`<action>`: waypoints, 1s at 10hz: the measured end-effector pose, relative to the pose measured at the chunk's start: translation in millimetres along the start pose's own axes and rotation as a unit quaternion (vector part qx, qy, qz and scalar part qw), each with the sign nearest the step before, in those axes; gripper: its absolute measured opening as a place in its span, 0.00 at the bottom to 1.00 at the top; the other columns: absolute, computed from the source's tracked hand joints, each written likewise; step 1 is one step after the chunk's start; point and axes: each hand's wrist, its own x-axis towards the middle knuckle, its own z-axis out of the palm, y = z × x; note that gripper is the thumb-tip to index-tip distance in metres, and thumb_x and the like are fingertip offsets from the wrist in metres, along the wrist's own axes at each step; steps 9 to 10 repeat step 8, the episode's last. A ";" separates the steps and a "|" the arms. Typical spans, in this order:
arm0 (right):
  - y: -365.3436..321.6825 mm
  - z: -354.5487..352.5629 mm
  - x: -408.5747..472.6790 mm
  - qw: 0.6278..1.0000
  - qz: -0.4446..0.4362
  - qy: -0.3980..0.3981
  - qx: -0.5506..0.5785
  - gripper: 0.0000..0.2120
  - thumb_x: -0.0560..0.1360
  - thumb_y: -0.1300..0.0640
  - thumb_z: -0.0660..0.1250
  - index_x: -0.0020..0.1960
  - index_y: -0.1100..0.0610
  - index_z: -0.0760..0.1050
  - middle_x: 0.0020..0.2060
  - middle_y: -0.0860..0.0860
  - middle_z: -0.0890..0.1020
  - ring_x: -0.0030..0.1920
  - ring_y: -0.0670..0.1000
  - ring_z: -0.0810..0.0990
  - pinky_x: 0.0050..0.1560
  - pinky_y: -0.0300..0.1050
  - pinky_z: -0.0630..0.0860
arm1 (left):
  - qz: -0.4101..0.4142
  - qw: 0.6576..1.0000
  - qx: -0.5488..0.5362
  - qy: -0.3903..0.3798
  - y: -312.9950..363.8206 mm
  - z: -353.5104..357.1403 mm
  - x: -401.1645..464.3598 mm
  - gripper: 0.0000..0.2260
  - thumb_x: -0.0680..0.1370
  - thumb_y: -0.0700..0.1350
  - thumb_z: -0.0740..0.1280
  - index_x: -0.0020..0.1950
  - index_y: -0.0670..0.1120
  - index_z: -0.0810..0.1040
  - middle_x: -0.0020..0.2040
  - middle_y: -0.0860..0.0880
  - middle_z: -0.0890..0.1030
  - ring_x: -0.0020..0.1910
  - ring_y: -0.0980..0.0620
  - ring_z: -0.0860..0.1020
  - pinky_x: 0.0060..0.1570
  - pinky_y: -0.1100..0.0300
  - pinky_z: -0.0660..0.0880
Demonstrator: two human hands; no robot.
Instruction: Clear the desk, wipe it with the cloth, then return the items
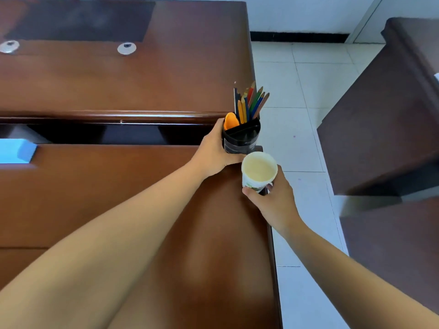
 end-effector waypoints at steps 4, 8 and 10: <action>15.1 9.8 -34.1 0.999 -0.012 0.002 -0.043 0.32 0.71 0.56 0.82 0.70 0.48 0.72 0.58 0.41 0.81 0.60 0.47 0.80 0.62 0.48 0.80 | 0.000 0.998 0.007 -0.059 -13.2 25.0 -10.4 0.42 0.71 0.51 0.83 0.79 0.49 0.64 0.72 0.55 0.77 0.71 0.54 0.75 0.69 0.57 0.76; 8.6 -6.2 -48.8 0.997 0.045 -0.003 -0.062 0.40 0.73 0.64 0.78 0.79 0.47 0.65 0.71 0.39 0.77 0.70 0.42 0.75 0.73 0.41 0.72 | -0.142 0.987 0.078 -0.006 -10.7 -16.6 -68.6 0.45 0.75 0.41 0.79 0.84 0.57 0.56 0.80 0.52 0.69 0.79 0.50 0.67 0.76 0.54 0.66; 8.6 -6.2 -48.8 0.997 0.045 -0.003 -0.062 0.40 0.73 0.64 0.78 0.79 0.47 0.65 0.71 0.39 0.77 0.70 0.42 0.75 0.73 0.41 0.72 | -0.142 0.987 0.078 -0.006 -10.7 -16.6 -68.6 0.45 0.75 0.41 0.79 0.84 0.57 0.56 0.80 0.52 0.69 0.79 0.50 0.67 0.76 0.54 0.66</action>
